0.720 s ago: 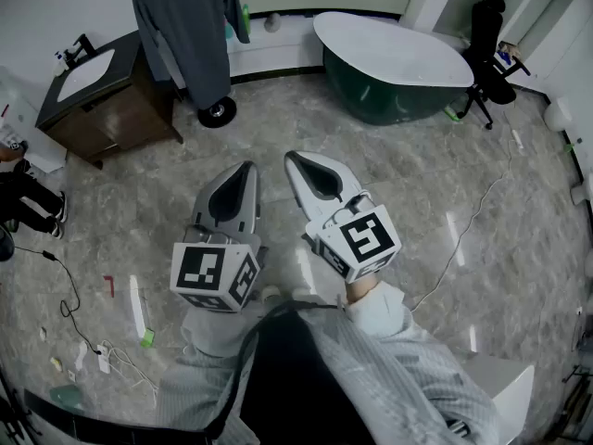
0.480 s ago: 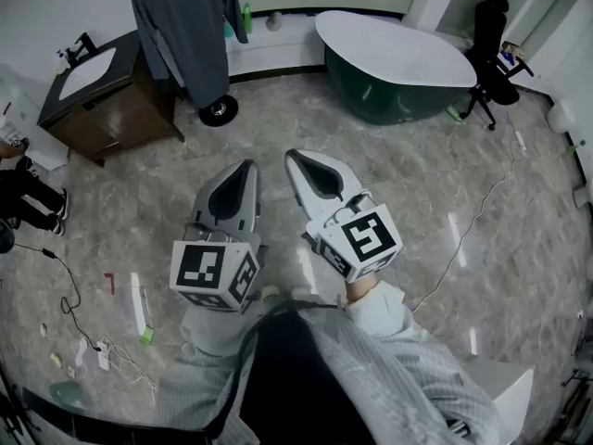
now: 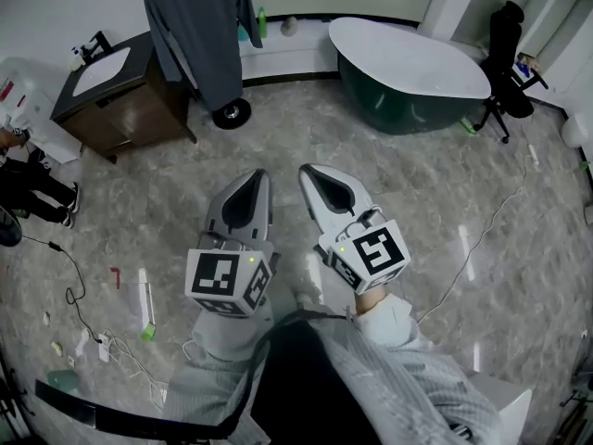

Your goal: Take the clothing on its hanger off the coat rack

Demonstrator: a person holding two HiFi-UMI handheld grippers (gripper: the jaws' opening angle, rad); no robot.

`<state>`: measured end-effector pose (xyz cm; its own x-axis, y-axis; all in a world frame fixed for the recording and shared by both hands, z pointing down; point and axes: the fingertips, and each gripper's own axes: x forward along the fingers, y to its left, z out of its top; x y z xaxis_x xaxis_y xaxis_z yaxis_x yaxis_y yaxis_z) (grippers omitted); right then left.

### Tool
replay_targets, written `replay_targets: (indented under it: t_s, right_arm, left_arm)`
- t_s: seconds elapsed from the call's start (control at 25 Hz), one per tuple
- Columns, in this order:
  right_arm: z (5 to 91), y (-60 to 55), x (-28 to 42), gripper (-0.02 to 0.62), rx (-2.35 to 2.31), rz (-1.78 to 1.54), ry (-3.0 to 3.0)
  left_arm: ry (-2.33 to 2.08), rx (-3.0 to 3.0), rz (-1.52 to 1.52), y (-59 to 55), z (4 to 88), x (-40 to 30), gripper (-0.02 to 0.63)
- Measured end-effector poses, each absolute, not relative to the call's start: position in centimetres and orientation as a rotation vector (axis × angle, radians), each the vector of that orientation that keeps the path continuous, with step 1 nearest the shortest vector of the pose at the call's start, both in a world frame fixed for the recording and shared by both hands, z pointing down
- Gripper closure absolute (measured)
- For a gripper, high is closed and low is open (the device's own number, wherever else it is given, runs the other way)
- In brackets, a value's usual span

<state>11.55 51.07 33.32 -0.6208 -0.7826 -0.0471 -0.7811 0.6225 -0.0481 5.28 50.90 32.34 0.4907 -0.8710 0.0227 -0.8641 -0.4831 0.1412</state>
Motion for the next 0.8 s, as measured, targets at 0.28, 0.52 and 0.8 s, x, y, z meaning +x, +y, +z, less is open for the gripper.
replay_targets:
  t_s: [0.28, 0.52, 0.8]
  right_arm:
    - [35.5, 46.0, 11.8, 0.594, -1.339, -0.076, 2.783]
    - [35.6, 35.7, 11.3, 0.594, -1.343, -0.068, 2.770]
    - [33.0, 20.5, 10.1, 0.594, -1.342, -0.003, 2.753]
  left_arm:
    - [-1.544, 2.549, -0.025, 45.4, 34.7, 4.7, 0.601]
    - [-1.540, 2.553, -0.017, 35.0, 35.0, 4.0, 0.601]
    - [-1.547, 2.600, -0.026, 19.9, 32.4, 2.4, 0.601]
